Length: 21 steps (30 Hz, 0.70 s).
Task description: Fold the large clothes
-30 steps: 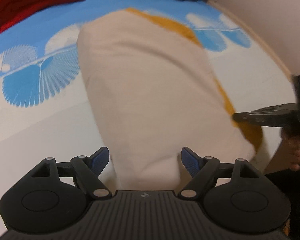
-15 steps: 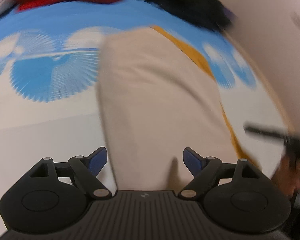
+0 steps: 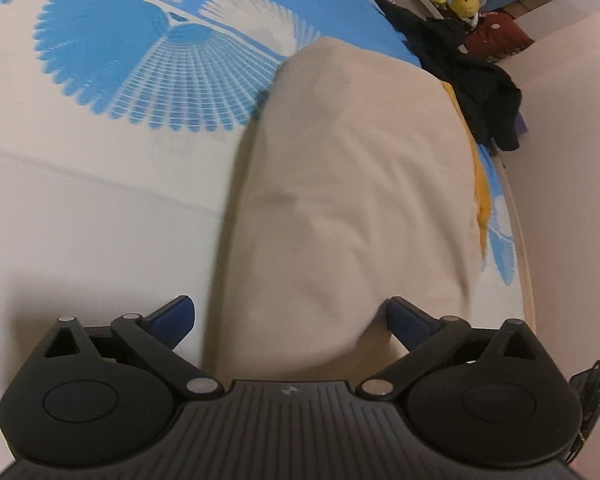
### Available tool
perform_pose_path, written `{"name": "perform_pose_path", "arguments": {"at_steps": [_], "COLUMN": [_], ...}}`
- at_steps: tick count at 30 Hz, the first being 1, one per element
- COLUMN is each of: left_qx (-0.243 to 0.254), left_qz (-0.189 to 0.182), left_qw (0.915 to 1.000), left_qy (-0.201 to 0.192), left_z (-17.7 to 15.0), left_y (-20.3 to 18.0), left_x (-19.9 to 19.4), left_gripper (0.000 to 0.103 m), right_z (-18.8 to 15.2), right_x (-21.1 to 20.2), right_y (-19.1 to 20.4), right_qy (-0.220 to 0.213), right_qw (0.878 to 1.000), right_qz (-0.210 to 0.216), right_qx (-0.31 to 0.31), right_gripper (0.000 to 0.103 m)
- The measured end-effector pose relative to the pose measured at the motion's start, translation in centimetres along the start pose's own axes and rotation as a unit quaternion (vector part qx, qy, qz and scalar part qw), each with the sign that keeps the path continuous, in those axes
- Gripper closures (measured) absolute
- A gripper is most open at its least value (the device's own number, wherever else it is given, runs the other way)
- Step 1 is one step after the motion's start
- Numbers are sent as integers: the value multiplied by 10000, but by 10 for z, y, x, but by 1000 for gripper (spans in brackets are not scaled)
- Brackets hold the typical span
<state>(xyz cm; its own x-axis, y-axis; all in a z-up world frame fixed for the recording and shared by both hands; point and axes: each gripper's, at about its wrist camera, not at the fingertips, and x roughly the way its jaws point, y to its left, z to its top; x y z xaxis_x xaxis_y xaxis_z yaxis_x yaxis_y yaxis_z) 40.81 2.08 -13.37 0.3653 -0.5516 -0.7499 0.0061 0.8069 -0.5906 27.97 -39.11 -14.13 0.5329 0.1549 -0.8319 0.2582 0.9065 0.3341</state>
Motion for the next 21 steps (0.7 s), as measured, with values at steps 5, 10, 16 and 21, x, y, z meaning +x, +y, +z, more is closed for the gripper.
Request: {"name": "perform_pose_path", "arguments": {"at_steps": [5,10,16,21], "left_qx": [85,194,680,835], "left_qz": [-161,-37,-39,33], "left_qw": [9998,9996,9960,9895], "left_qy": [6,-198,-574,-1179], "left_z": [6,8,17,46], "left_y": [-9,-18,-36,-34], "left_x": [20,32,12,-11], "left_gripper": [1,8,52,54], "right_z": [3,4,10,29], "right_x": [12,20,25,23], "right_y": [-7,-3,15,39], "right_qy": [258,305,165,-332], "right_qw": [9995,9991,9982,9955], "right_qz": [151,243,567,876], "right_qx": [128,159,98,130], "right_gripper": [35,35,85,94]}}
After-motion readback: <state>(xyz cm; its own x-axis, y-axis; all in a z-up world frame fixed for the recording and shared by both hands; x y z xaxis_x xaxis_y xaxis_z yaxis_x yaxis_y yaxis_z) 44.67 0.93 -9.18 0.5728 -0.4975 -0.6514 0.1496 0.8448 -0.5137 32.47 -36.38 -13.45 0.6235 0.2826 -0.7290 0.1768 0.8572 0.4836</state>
